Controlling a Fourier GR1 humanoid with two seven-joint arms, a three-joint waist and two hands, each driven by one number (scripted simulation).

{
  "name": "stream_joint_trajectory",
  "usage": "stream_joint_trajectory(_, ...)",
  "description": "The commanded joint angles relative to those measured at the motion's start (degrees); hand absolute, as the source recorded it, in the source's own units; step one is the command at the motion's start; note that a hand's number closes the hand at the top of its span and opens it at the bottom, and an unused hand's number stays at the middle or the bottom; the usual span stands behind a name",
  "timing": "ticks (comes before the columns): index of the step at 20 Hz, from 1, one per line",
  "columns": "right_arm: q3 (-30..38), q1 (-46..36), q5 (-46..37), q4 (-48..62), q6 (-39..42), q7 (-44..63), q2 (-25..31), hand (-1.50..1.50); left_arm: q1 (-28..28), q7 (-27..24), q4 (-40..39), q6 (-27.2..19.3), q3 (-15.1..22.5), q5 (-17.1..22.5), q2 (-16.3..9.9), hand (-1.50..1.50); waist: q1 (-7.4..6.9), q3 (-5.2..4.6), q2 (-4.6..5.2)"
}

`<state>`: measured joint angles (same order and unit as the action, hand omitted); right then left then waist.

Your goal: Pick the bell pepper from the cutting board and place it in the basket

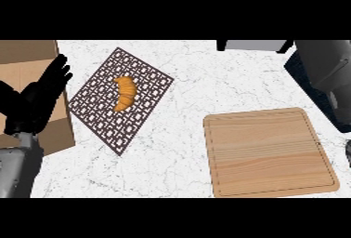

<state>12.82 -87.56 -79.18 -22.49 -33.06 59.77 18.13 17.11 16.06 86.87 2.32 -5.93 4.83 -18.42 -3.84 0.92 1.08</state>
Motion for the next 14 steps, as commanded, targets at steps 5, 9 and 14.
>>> stream_joint_trajectory(5, 2.1, 0.1, -2.8, 4.7, -1.8, 4.3, 7.9, 1.5, -4.6, -0.6, -3.1, 0.5, -0.1, 0.5, 2.0, 0.0, 0.59, -1.02, 0.5)
stream_joint_trajectory(9, 3.7, 4.4, -1.7, 5.6, -4.2, 2.3, 7.4, 1.5, -4.6, -0.3, -3.4, 0.2, -1.3, 0.6, 1.8, 0.0, 1.55, -0.96, 0.03)
stream_joint_trajectory(14, 4.7, 7.5, -0.9, 6.2, -6.2, -1.9, 9.0, 1.5, -3.4, -0.5, -4.5, 1.1, -1.8, 0.2, 1.0, 0.0, 1.83, -0.93, -0.04)
